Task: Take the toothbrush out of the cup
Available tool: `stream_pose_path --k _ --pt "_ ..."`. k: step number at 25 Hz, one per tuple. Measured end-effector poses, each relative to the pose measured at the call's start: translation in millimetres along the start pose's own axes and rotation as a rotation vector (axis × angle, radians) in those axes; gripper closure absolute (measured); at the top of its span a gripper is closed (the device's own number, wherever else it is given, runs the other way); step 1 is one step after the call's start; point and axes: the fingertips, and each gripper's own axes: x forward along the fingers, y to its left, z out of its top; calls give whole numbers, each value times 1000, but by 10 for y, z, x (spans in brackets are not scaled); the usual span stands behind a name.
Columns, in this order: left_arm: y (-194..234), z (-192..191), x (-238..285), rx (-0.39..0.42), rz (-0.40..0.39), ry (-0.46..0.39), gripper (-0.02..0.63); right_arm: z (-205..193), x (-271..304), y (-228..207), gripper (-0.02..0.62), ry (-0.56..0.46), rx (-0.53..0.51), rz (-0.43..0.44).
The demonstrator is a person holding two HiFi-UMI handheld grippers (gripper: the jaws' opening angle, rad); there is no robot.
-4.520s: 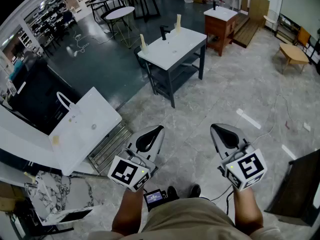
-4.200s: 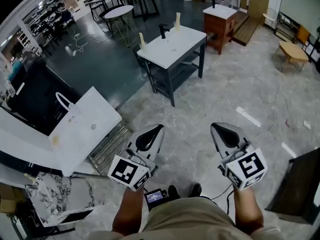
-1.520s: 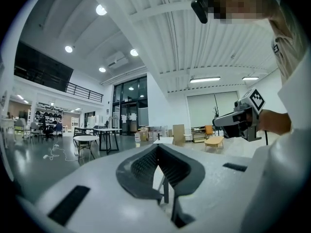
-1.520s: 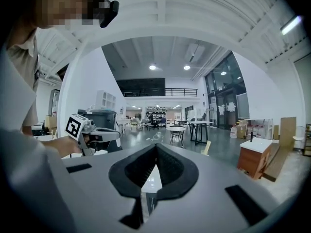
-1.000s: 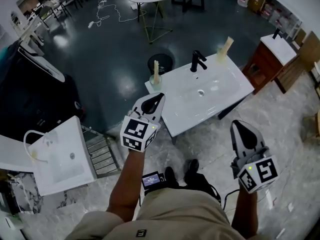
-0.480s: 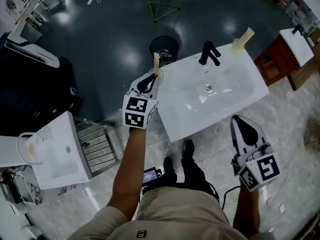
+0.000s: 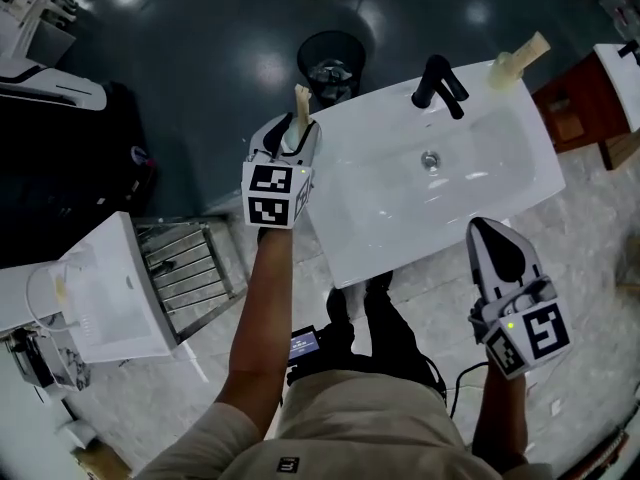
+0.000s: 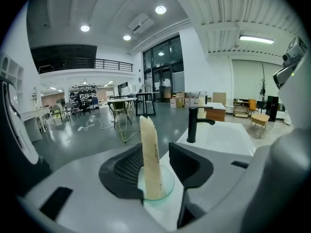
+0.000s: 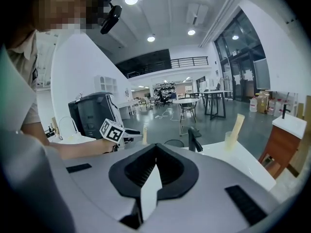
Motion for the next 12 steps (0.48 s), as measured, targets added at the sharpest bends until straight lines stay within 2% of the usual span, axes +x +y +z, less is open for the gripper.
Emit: stream_pose_path --k 6,12 --pt "15 -253 336 4 14 49 442 -285 232 -196 591 51 25 16" --pt "45 -334 474 5 24 68 442 -417 328 -264 591 77 37 18"
